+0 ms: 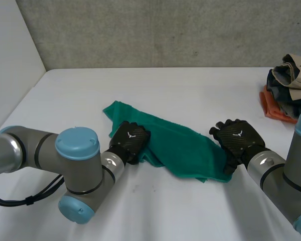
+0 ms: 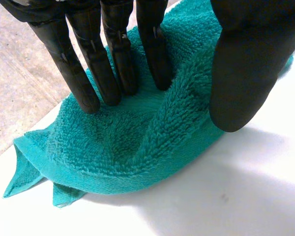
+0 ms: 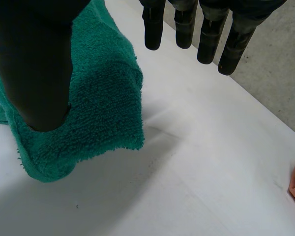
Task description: Fold the laundry.
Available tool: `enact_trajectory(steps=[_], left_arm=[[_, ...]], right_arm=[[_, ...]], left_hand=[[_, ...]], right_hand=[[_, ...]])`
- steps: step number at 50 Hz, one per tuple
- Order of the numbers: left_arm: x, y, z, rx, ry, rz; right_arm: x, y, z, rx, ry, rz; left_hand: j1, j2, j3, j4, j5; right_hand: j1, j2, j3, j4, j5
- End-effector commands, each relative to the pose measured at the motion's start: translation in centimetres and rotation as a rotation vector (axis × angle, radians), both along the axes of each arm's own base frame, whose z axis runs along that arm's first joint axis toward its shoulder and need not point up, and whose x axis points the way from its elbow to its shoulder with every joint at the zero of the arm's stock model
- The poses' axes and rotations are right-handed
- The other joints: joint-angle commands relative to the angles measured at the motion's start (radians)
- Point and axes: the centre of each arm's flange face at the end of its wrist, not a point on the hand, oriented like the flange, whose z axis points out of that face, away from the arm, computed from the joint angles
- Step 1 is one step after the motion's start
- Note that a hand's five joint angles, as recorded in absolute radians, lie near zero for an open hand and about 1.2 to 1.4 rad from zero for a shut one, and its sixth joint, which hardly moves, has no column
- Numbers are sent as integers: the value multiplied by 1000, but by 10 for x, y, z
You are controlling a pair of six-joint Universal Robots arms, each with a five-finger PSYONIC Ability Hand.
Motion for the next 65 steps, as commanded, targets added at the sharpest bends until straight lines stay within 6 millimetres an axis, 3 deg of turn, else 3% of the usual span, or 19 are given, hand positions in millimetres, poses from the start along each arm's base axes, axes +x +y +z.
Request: enact_trajectory(steps=[1,3,7,10,16,24,33,34,35,37,38,40,44,45,48,49,54,60,65], left_arm=[[-1,0,0,-40,-45,-19],[0,0,0,-43,-44,-16],[-1,0,7,-58,-35,0],[-2,2,35,-117,2,32],[6,16,122,-270,142,51],[22,33,174,-349,256,59],[27,40,195,-395,294,64],[28,41,200,-405,304,66],[28,41,202,-410,308,66],[29,42,206,-418,315,66],[30,43,211,-430,324,67],[32,45,216,-443,334,70],[36,49,230,-477,359,73],[38,50,233,-483,363,76],[47,48,243,-514,377,106],[50,46,245,-519,378,116],[76,24,246,-526,368,222],[95,8,226,-437,383,285],[105,6,201,-340,360,319]], right_arm=[[0,0,0,-1,0,-2],[0,0,0,2,0,-1],[-1,-2,2,-4,-3,-18],[-3,-5,9,-19,-5,-43],[-20,-12,11,59,24,-114],[-6,-29,-10,220,-162,-99],[29,-34,-39,338,-348,-56],[30,-36,-40,323,-347,-59],[34,-40,-38,277,-349,-73],[32,-44,-37,245,-349,-100],[30,-48,-33,207,-354,-126],[29,-51,-29,180,-355,-141],[25,-52,-2,90,-370,-148],[20,-56,27,11,-394,-145],[7,-60,69,-119,-392,-146],[-1,-60,96,-214,-358,-136],[-2,-55,143,-380,-242,-60],[42,-49,138,-341,-202,85],[71,-55,97,-278,-9,187]], left_hand=[[422,431,433,438,440],[666,674,677,682,683],[690,699,701,706,708],[690,699,701,706,708],[690,699,701,706,708],[690,699,701,706,708],[690,699,701,706,708],[690,699,701,706,708],[690,699,701,706,708],[690,699,701,706,708],[690,699,701,706,708],[690,699,701,706,708],[690,699,701,706,708],[690,699,701,706,708],[690,699,701,706,708],[690,699,701,706,708],[690,699,701,706,708],[690,699,701,706,708],[690,699,701,706,708]], right_hand=[[-40,-48,-35,-66,-385],[-40,-48,-35,-66,-385],[-40,-48,-35,-66,-385],[-40,-48,-35,-66,-385],[-40,-48,-35,-66,-385],[-40,-48,-35,-66,-385],[-40,-48,-35,-66,-385],[63,55,68,37,-282],[547,539,551,521,202],[1010,1002,1015,985,665],[1180,1172,1185,1154,835],[1182,1174,1187,1156,837],[1182,1174,1187,1156,837],[1182,1174,1187,1156,837],[1182,1174,1187,1156,837],[1182,1174,1187,1156,837],[1182,1174,1187,1156,837],[1182,1174,1187,1156,837],[1182,1174,1187,1156,837]])
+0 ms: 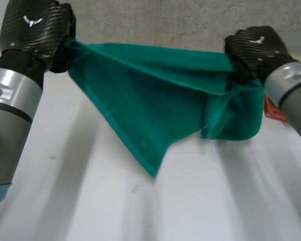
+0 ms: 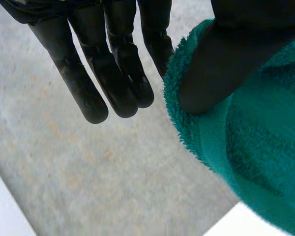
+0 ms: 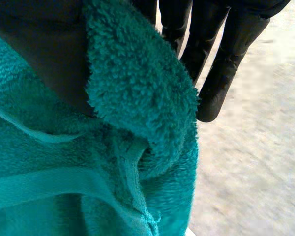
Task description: Fold the laundry.
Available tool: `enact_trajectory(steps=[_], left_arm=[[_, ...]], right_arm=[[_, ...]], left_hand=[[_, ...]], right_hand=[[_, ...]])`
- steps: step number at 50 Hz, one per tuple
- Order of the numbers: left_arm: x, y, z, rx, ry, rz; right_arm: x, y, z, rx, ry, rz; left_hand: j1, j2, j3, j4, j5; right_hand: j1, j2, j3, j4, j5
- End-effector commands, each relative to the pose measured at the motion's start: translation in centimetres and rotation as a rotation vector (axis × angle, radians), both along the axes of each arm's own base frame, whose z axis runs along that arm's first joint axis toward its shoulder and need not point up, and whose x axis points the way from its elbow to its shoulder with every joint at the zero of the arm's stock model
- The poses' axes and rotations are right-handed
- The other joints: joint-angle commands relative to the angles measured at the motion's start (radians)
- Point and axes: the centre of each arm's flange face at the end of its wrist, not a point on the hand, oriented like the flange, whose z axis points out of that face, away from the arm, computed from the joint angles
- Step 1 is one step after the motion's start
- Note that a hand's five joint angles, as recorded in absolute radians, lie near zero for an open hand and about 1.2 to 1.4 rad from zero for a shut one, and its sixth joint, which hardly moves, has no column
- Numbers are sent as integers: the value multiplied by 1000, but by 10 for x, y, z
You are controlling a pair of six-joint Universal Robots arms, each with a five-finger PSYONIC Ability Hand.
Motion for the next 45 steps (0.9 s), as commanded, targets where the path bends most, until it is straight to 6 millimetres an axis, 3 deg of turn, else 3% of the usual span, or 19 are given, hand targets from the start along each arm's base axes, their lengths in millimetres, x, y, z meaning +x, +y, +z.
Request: enact_trajectory(steps=[1,2,3,4,5,7,15,22,25,29,36,39,45], left_arm=[[20,-8,-42,172,-1,41],[21,-9,-46,185,-6,46],[23,-9,-51,200,-12,51],[24,-9,-54,211,-14,54],[26,-10,-60,227,-22,61],[29,-11,-63,235,-23,70],[42,-21,-61,232,-19,123],[44,-17,-56,227,-14,125],[44,-15,-56,229,-17,119],[42,-14,-57,231,-19,99],[41,-14,-56,227,-20,87],[41,-14,-56,227,-20,87],[41,-15,-56,226,-20,87]], right_arm=[[49,-4,-57,75,259,134],[53,-4,-67,81,289,148],[57,-2,-76,88,316,156],[65,1,-91,95,367,179],[66,1,-96,95,385,179],[67,0,-101,97,398,170],[53,6,-70,124,235,34],[14,18,-58,267,108,-56],[-1,21,-66,363,97,-87],[-4,23,-85,482,38,-94],[13,14,-128,696,-148,-24],[22,5,-145,725,-191,-24],[30,-13,-159,702,-214,-24]], left_hand=[[254,200,205,195,255],[254,200,205,195,255],[254,200,205,195,255],[254,200,205,195,255],[254,200,205,195,255],[254,200,205,195,255],[254,200,205,195,255],[254,200,205,195,255],[254,200,205,195,255],[254,200,205,195,255],[254,200,205,195,255],[254,200,205,195,255],[254,200,205,195,255]], right_hand=[[414,222,226,211,276],[414,222,226,211,276],[235,43,47,32,97],[-560,-753,-748,-763,-698],[-807,-1000,-996,-1010,-946],[-807,-1000,-996,-1010,-946],[-807,-1000,-996,-1010,-946],[-686,-879,-874,-889,-824],[-621,-814,-809,-824,-759],[-627,-819,-815,-830,-765],[-577,-770,-765,-780,-715],[-539,-732,-727,-742,-677],[-436,-629,-625,-639,-574]])
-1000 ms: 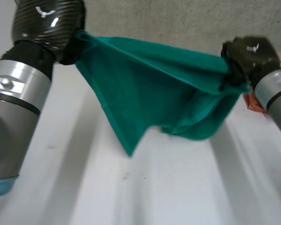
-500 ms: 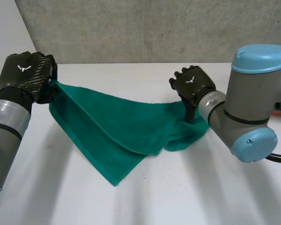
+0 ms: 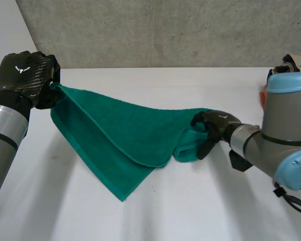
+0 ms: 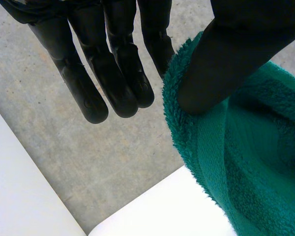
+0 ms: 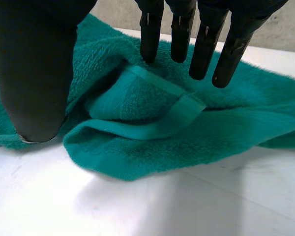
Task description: Fold the laundry.
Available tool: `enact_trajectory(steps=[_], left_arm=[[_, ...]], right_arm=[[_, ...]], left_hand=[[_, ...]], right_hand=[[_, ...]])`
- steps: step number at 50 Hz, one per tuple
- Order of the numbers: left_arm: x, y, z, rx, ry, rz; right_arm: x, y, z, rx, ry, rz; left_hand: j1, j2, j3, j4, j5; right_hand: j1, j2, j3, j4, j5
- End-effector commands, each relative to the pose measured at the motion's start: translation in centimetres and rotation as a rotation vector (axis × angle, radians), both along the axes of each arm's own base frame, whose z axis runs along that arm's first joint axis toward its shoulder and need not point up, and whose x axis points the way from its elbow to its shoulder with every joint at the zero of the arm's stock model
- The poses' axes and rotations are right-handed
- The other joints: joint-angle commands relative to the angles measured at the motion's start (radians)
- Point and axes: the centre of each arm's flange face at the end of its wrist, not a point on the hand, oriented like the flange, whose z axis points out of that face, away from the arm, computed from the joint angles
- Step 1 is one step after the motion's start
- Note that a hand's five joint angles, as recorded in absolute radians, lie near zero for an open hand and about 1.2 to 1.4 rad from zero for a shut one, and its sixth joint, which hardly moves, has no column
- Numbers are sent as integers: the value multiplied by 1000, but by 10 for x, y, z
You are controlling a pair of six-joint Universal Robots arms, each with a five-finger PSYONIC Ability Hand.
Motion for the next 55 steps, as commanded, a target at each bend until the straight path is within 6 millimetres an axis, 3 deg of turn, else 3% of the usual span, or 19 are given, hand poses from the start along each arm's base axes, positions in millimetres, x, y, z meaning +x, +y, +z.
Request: enact_trajectory(steps=[1,5,7,12,17,19,20,23,28,32,35,37,40,43,46,50,52,53,55], left_arm=[[0,-1,0,-2,0,1],[1,-1,0,-1,0,4],[1,-2,0,-2,2,7],[13,-13,8,-24,8,55],[33,-18,45,-142,33,125],[39,-17,59,-186,41,145],[41,-17,64,-205,44,152],[49,-14,82,-260,51,178],[49,-10,85,-237,33,150],[43,-9,67,-143,0,81],[38,-17,36,-14,-21,38],[36,-31,6,89,-36,30],[29,-50,-21,166,-50,10],[15,-83,-32,149,-69,-7],[1,-109,-33,113,-81,-8],[-15,-152,-11,-25,-73,44],[-25,-174,15,-154,-46,71],[-27,-181,25,-204,-33,79],[-30,-196,63,-381,24,101]], right_arm=[[12,-21,-20,-14,-31,-15],[14,-31,-36,-14,-13,-41],[14,-35,-39,-26,6,-63],[9,-41,-18,-104,45,-100],[-4,-30,69,-394,183,-27],[-15,-28,92,-481,270,-17],[-30,-27,113,-566,384,-18],[-44,-23,137,-652,512,-19],[-60,-1,177,-766,677,-40],[-62,3,167,-722,706,-9],[-58,0,146,-665,723,29],[-52,-6,126,-622,734,65],[-44,-19,102,-589,735,86],[-35,-48,81,-622,720,57],[-27,-80,82,-746,676,-45],[-13,-111,112,-993,552,-195],[-9,-123,128,-1103,495,-259],[-6,-132,148,-1220,442,-320],[-3,-136,169,-1330,389,-368]], left_hand=[[254,199,204,195,255],[254,199,204,195,255],[254,199,204,195,255],[254,199,204,195,255],[254,199,204,195,255],[254,199,204,195,255],[254,199,204,195,255],[254,199,204,195,255],[254,199,204,195,255],[254,199,204,195,255],[254,199,204,195,255],[254,199,204,195,255],[254,199,204,195,255],[254,199,204,195,255],[254,199,204,195,255],[254,199,204,195,255],[254,199,204,195,255],[254,199,204,195,255],[254,199,204,195,255]], right_hand=[[309,284,281,284,274],[611,586,583,586,576],[1092,1067,1064,1067,1057],[1131,1105,1102,1106,1096],[1131,1105,1102,1106,1096],[1131,1105,1102,1106,1096],[1131,1105,1102,1106,1096],[1131,1105,1102,1106,1096],[1131,1105,1102,1106,1096],[1131,1105,1102,1106,1096],[1131,1105,1102,1106,1096],[1131,1105,1102,1106,1096],[1131,1105,1102,1106,1096],[1131,1105,1102,1106,1096],[1131,1105,1102,1106,1096],[1131,1105,1102,1106,1096],[1131,1105,1102,1106,1096],[1131,1105,1102,1106,1096],[1131,1105,1102,1106,1096]])
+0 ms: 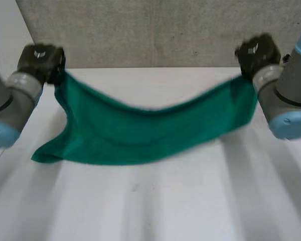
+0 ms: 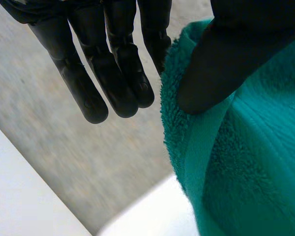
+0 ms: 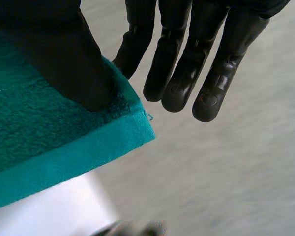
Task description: Fold the laundry.
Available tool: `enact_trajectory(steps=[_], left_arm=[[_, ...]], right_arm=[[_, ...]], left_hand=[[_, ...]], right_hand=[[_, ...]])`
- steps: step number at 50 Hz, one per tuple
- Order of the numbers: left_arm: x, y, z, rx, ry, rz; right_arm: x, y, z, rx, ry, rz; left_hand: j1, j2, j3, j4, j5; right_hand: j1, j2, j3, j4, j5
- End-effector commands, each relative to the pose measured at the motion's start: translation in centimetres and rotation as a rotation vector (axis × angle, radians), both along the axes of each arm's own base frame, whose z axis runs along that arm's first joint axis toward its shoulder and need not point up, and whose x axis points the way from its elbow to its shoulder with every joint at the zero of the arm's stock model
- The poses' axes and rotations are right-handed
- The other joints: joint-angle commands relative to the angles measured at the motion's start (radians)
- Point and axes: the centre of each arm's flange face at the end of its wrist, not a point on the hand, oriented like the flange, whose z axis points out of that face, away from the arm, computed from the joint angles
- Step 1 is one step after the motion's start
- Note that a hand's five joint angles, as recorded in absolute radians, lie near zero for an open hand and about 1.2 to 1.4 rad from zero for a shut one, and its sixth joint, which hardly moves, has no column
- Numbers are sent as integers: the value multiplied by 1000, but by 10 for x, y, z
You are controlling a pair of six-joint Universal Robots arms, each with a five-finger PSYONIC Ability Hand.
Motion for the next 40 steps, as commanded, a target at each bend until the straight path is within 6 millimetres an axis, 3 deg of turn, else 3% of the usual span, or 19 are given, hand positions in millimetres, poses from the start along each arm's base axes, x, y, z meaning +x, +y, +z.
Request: enact_trajectory(steps=[1,2,3,4,7,10,15,17,21,22,24,26,30,33,35,40], left_arm=[[-21,-61,101,-487,117,69],[-21,-61,115,-550,136,75],[-21,-58,137,-650,171,78],[-22,-57,143,-684,187,77],[-23,-53,154,-752,229,82],[-22,-53,145,-720,238,80],[-17,-45,94,-526,224,32],[-17,-39,84,-486,218,11],[-19,-29,35,-345,180,-38],[-18,-26,12,-280,162,-46],[-18,-21,-12,-211,144,-52],[-13,-15,-48,-106,119,-39],[-5,-2,-90,25,84,-21],[1,14,-112,119,64,-12],[3,23,-116,150,58,-9],[12,56,-93,188,48,-3]], right_arm=[[16,-39,84,-553,-223,7],[16,-40,105,-652,-259,10],[16,-39,114,-690,-275,12],[16,-39,121,-718,-288,17],[13,-38,136,-753,-348,36],[13,-39,129,-693,-379,61],[12,-38,88,-508,-337,71],[12,-36,74,-454,-318,74],[14,-30,21,-289,-259,99],[14,-29,12,-263,-250,104],[14,-25,-9,-202,-227,118],[13,-18,-41,-100,-192,141],[12,-2,-93,75,-136,161],[7,14,-112,187,-109,156],[6,23,-116,243,-97,153],[-5,53,-92,369,-58,141]], left_hand=[[254,197,201,194,255],[254,197,201,194,255],[254,197,201,194,255],[254,197,201,194,255],[254,197,201,194,255],[254,197,201,194,255],[254,197,201,194,255],[254,197,201,194,255],[254,197,201,194,255],[254,197,201,194,255],[254,197,201,194,255],[254,197,201,194,255],[254,197,201,194,255],[254,197,201,194,255],[254,197,201,194,255],[254,197,201,194,255]], right_hand=[[339,215,214,207,236],[339,215,214,207,236],[339,215,214,207,236],[339,215,214,207,236],[339,215,214,207,236],[339,215,214,207,236],[339,215,214,207,236],[339,215,214,207,236],[339,215,214,207,236],[339,215,214,207,236],[339,215,214,207,236],[339,215,214,207,236],[339,215,214,207,236],[339,215,214,207,236],[339,215,214,207,236],[339,215,214,207,236]])
